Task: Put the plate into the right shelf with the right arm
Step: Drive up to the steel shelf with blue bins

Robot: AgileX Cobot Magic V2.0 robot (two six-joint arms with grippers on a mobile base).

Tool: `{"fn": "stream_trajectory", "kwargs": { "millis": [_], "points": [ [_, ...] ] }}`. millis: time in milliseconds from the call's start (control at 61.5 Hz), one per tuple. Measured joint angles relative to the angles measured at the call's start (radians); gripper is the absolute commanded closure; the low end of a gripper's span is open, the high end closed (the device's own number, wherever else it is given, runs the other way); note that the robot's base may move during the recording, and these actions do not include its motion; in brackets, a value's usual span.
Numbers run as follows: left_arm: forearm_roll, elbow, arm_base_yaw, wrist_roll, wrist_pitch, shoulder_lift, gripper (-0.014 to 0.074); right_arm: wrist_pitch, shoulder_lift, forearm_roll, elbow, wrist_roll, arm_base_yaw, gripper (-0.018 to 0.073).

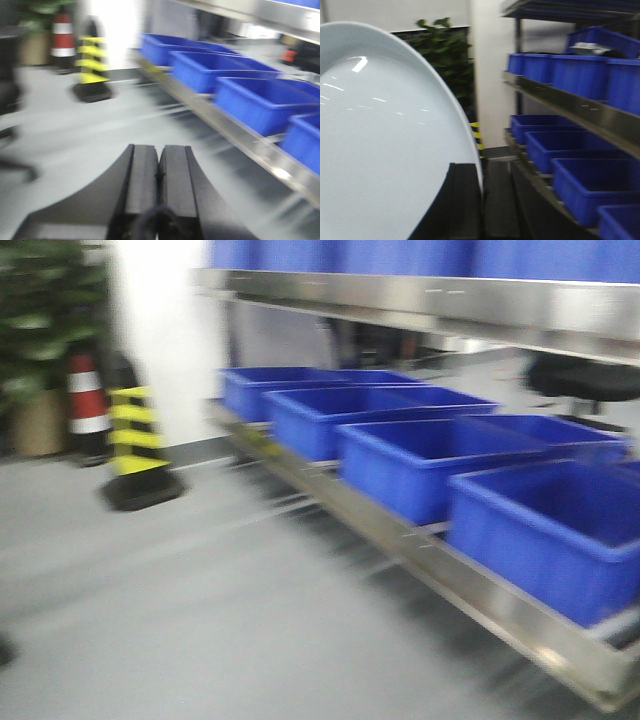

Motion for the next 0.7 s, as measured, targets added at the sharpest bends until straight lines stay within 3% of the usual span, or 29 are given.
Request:
{"fn": "stream_trajectory", "kwargs": {
  "millis": [699],
  "points": [
    [0.000, 0.000, 0.000, 0.000, 0.000, 0.000, 0.0643, 0.000, 0.000, 0.000, 0.000, 0.000, 0.000, 0.0488]
  ]
}}
